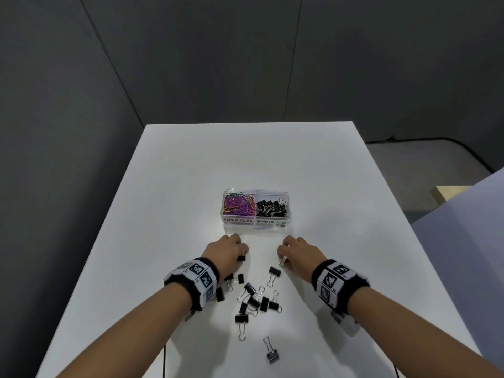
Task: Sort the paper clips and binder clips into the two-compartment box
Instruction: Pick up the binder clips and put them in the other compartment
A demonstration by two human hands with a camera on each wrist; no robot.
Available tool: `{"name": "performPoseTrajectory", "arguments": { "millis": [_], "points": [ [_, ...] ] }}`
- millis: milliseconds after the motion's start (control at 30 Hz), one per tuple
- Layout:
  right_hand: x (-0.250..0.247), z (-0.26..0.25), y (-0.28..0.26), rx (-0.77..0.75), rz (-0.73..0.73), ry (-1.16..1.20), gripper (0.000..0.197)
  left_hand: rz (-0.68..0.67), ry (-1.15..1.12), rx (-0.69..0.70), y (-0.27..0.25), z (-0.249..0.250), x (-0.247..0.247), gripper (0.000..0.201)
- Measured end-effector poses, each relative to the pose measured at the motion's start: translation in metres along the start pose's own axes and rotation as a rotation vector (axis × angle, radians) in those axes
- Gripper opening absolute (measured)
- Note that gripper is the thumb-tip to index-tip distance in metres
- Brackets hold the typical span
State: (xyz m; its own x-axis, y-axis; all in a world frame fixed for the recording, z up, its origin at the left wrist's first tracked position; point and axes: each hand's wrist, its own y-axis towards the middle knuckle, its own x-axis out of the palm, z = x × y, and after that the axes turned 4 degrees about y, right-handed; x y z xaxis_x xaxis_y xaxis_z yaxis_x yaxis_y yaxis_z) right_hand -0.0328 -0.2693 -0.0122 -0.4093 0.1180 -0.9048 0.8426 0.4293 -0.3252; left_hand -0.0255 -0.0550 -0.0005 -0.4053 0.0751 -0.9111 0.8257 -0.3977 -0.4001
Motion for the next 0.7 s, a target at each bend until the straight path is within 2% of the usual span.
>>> {"name": "performPoseTrajectory", "arguments": {
  "millis": [233, 400, 433, 533, 700],
  "points": [
    [-0.009, 0.000, 0.011, 0.218, -0.162, 0.213, 0.027, 0.048, -0.129, -0.082, -0.003, 0.006, 0.005, 0.026],
    [-0.007, -0.003, 0.008, 0.276, -0.230, 0.138, 0.009, 0.130, -0.196, -0.110, -0.009, -0.003, 0.003, 0.026],
    [-0.004, -0.004, 0.007, 0.273, -0.225, 0.106, 0.008, 0.134, -0.212, -0.123, -0.012, -0.007, 0.002, 0.026],
    [0.007, -0.008, 0.003, 0.250, -0.145, 0.014, 0.021, 0.158, -0.217, -0.167, -0.026, -0.026, 0.004, 0.024],
    [0.010, -0.006, -0.008, 0.256, -0.066, 0.076, 0.011, 0.095, -0.208, -0.259, -0.049, -0.046, 0.010, 0.012]
  ]
}}
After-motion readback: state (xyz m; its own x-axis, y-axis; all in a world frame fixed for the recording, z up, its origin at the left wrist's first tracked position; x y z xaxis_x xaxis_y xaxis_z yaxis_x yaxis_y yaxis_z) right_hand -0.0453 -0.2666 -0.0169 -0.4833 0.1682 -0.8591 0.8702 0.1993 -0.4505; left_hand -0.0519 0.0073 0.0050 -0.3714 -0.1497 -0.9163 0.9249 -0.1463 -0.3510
